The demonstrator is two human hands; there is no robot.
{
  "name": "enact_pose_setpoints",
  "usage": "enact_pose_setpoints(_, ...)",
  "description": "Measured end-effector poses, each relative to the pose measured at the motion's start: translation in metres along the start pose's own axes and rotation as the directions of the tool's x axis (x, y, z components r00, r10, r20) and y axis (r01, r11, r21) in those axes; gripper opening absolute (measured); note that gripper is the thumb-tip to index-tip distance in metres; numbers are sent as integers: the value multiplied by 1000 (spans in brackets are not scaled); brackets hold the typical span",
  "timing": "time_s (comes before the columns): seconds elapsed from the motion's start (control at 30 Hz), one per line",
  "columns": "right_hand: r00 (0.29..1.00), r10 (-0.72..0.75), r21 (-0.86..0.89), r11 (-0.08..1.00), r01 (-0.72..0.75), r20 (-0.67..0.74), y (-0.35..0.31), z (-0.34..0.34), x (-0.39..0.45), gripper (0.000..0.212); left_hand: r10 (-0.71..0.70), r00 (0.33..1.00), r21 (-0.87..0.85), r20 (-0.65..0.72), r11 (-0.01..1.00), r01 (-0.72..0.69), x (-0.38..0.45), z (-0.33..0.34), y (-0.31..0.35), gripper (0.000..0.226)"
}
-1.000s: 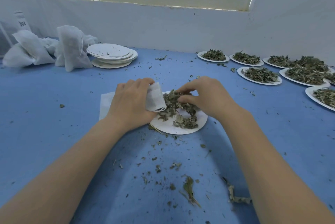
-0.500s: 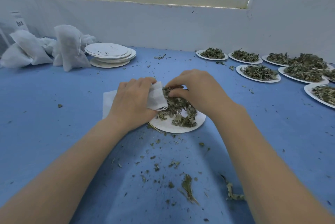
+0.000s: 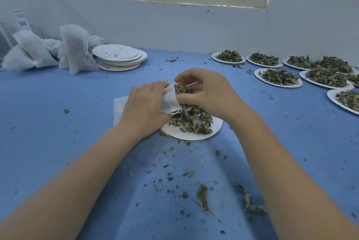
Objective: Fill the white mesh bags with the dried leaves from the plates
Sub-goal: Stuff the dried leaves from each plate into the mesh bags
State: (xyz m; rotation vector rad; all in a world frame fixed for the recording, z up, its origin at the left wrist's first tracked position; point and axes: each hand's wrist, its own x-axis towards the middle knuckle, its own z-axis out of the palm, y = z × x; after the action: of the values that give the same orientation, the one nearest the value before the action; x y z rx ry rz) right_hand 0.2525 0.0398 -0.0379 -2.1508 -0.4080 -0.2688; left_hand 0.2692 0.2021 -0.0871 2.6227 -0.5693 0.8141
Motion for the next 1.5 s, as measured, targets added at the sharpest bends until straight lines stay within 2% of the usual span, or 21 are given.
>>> enact_pose_setpoints(0.1,994,73,136,987,-83,78,3,-3,-2,37,-47,999,-47,-9,998,46,1,-1,0,57)
enact_pose_setpoints(0.17,993,86,169,981,-99,83,4,-3,-3,32,-75,997,-83,-17,994,73,2,-1,1,55)
enact_pose_setpoints(0.27,997,75,118,990,-75,9,4,1,-3,20,-90,996,-131,-24,988,87,3,-2,2,52)
enact_pose_setpoints(0.33,999,38,64,997,-36,-34,5,5,-2,21,-88,996,-161,-27,983,83,3,-2,3,51)
enact_pose_setpoints(0.4,1000,2,5,1000,-2,-20,5,8,0,22,-74,997,-170,-29,983,68,2,-2,3,50)
enact_pose_setpoints(0.57,985,5,-130,991,18,171,1,8,-4,25,-5,1000,-107,-13,994,4,-1,0,5,54)
enact_pose_setpoints(0.63,962,45,-93,995,-21,269,-2,6,-7,25,-7,1000,-105,-8,994,7,-1,1,5,53)
enact_pose_setpoints(0.73,919,124,66,985,-160,375,-3,-1,-7,27,-22,1000,-115,8,993,23,0,1,5,51)
enact_pose_setpoints(0.83,903,74,108,986,-131,422,0,-10,-8,33,-54,998,-151,13,987,55,2,0,5,51)
enact_pose_setpoints(0.9,917,35,88,993,-75,397,2,-10,-8,37,-90,996,-194,21,977,92,2,-2,5,51)
enact_pose_setpoints(0.97,955,47,118,989,-85,294,7,-9,-8,42,-95,995,-230,12,969,96,2,-3,4,51)
enact_pose_setpoints(1.07,986,67,200,975,-97,155,11,-9,-6,27,-77,997,-258,-12,963,71,2,-6,5,49)
enact_pose_setpoints(1.2,995,45,286,956,-68,86,11,-5,-5,21,-63,998,-255,-19,965,56,1,-6,6,49)
enact_pose_setpoints(1.27,998,51,218,974,-60,49,8,-2,-5,19,-47,998,-250,-29,967,38,1,-6,7,48)
enact_pose_setpoints(1.37,1000,13,-48,999,-13,4,-1,4,-3,16,15,1000,-168,-11,986,-17,1,-3,9,51)
enact_pose_setpoints(1.43,997,-64,-186,980,70,36,-7,8,-2,21,-6,1000,-179,-5,984,5,1,-2,10,53)
enact_pose_setpoints(1.5,988,-114,-239,961,137,107,-12,10,-3,27,-71,997,-252,-20,966,63,2,-3,11,51)
